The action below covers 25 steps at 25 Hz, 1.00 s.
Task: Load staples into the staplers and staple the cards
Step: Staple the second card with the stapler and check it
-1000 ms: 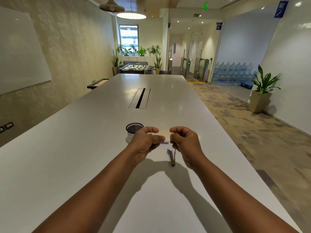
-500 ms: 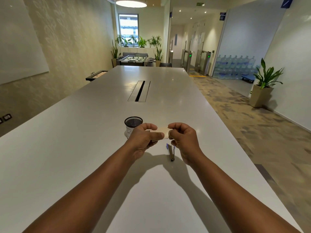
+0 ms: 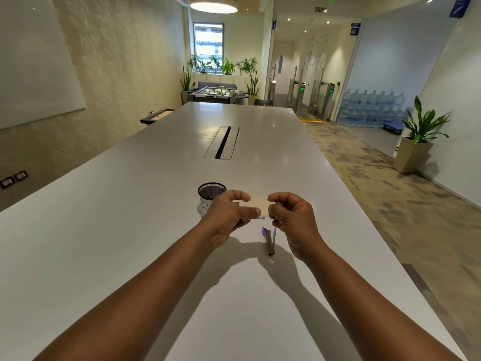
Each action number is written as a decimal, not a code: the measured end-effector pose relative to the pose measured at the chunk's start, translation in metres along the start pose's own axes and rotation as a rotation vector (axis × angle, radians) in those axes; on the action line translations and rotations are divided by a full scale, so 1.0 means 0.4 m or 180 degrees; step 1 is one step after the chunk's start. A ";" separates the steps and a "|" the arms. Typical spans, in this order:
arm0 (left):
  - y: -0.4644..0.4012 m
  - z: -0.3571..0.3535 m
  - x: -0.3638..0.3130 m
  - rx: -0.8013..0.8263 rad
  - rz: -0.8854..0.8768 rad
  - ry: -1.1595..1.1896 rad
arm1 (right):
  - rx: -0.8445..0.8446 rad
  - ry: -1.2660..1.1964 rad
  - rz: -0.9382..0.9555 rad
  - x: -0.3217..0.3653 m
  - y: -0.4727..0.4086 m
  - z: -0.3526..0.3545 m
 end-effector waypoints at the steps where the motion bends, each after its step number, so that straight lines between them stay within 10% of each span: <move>1: -0.002 -0.001 0.000 0.0023 0.0007 -0.0022 | -0.0016 0.0003 -0.0014 -0.003 -0.003 0.001; 14: -0.042 0.046 0.062 -0.0090 -0.0119 0.0225 | 0.0053 0.0134 -0.0062 -0.031 -0.033 -0.004; 25: -0.105 0.143 0.195 -0.0639 -0.0400 -0.1042 | 0.0161 0.2382 0.0956 -0.034 -0.114 -0.070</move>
Point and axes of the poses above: each hand's wrist, its own y-axis away from the middle knuckle, its own z-axis out of the back of the hand, x = y × z, the point moved 5 cm from there along -y, towards the middle knuckle
